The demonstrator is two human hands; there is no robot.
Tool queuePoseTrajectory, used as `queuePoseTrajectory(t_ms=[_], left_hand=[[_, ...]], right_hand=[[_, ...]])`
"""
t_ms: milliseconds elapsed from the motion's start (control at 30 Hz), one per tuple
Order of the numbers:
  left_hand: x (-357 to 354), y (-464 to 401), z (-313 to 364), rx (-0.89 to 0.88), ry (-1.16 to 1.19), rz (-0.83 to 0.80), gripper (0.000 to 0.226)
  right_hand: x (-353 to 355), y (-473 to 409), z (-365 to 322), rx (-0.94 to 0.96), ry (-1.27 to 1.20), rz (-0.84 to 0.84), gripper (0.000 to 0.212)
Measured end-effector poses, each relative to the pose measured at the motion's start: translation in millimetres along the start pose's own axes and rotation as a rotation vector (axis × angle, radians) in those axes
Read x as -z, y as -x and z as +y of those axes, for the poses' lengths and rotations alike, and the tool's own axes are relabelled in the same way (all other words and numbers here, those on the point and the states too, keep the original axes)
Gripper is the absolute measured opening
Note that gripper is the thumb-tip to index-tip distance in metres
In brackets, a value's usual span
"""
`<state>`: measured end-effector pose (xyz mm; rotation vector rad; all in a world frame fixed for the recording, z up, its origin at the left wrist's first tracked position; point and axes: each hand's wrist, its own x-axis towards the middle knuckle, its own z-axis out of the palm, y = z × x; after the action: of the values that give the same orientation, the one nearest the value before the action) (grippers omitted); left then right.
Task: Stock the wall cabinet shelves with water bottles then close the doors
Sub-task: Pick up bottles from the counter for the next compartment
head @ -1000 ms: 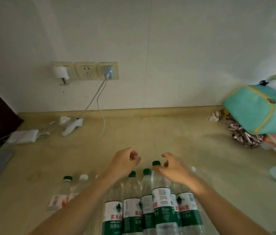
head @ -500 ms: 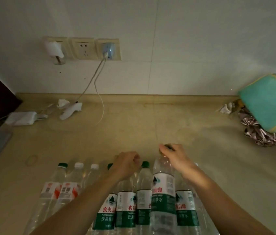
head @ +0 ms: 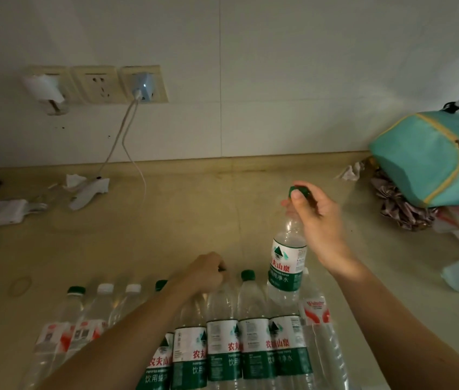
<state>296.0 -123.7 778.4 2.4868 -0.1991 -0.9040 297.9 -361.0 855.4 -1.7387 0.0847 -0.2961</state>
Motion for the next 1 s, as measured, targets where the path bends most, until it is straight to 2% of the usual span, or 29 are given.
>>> queuePoseTrajectory(t_ms=[133, 267, 400, 600, 700, 867, 1000], left_hand=[[29, 7, 9, -0.081, 0.081, 0.086, 0.022], [72, 20, 26, -0.183, 0.125, 0.282, 0.031], [97, 30, 42, -0.281, 0.119, 0.497, 0.031], [94, 32, 45, -0.392, 0.11, 0.633, 0.032], [92, 33, 45, -0.427, 0.07, 0.653, 0.034], [91, 33, 41, -0.415, 0.08, 0.609, 0.038], [77, 27, 26, -0.311, 0.191, 0.537, 0.063]], right_hand=[[-10, -1, 4, 0.081, 0.038, -0.011, 0.024], [-26, -6, 4, 0.123, 0.105, -0.029, 0.035], [-40, -11, 9, 0.109, 0.15, -0.121, 0.03], [-46, -12, 18, 0.085, 0.217, -0.196, 0.034], [-44, -10, 18, 0.089, 0.25, -0.196, 0.042], [-36, -7, 18, 0.084, 0.29, -0.2, 0.044], [-36, -6, 36, -0.065, 0.324, -0.285, 0.069]])
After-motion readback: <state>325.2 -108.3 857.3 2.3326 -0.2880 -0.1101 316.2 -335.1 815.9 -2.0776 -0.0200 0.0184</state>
